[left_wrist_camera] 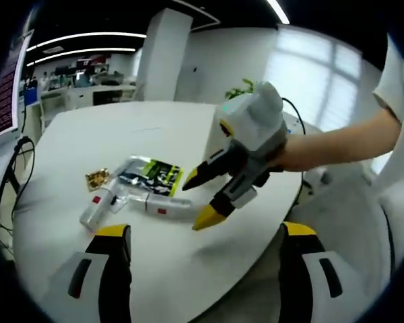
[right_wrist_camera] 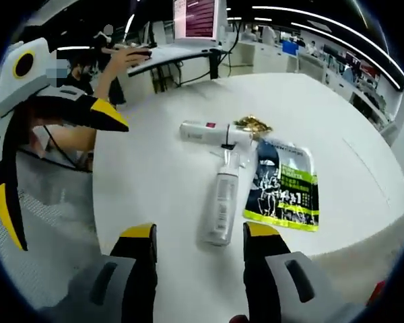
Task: Arrange the skincare products in the storage area until every visible bottle or jar stands upright without overlapping.
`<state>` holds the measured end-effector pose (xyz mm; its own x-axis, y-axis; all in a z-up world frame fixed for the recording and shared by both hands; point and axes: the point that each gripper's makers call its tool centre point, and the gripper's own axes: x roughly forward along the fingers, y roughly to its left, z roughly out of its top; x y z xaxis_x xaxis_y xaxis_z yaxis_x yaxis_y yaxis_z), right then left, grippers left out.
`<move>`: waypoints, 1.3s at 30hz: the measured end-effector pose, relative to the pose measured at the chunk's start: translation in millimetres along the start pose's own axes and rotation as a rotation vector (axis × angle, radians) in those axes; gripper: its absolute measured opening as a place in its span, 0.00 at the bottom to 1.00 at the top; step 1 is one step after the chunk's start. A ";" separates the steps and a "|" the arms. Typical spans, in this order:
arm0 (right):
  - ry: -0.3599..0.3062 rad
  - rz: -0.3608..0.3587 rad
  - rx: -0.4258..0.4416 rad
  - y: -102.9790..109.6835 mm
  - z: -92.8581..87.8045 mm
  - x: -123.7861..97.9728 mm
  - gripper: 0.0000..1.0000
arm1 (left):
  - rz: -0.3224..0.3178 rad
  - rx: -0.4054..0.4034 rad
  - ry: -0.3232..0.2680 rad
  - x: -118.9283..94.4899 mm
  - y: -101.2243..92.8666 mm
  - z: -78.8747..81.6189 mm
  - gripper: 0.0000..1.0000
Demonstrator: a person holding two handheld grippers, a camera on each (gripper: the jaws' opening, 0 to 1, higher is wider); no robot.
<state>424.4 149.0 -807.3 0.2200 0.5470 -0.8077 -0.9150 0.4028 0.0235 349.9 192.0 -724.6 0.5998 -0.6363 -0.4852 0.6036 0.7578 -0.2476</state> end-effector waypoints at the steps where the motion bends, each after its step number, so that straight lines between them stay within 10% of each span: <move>1: -0.015 0.005 -0.001 0.6 3.5 2.8 0.48 | 0.000 0.001 0.001 0.2 -0.7 0.0 0.84; 39: 0.086 -0.097 -0.099 -18.6 18.3 45.2 0.21 | -0.042 -0.005 -0.012 2.9 -10.1 0.8 0.83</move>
<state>457.6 179.6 -833.4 0.2829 0.4424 -0.8511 -0.9207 0.3740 -0.1116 346.0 182.4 -722.8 0.5801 -0.6692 -0.4645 0.6258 0.7311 -0.2717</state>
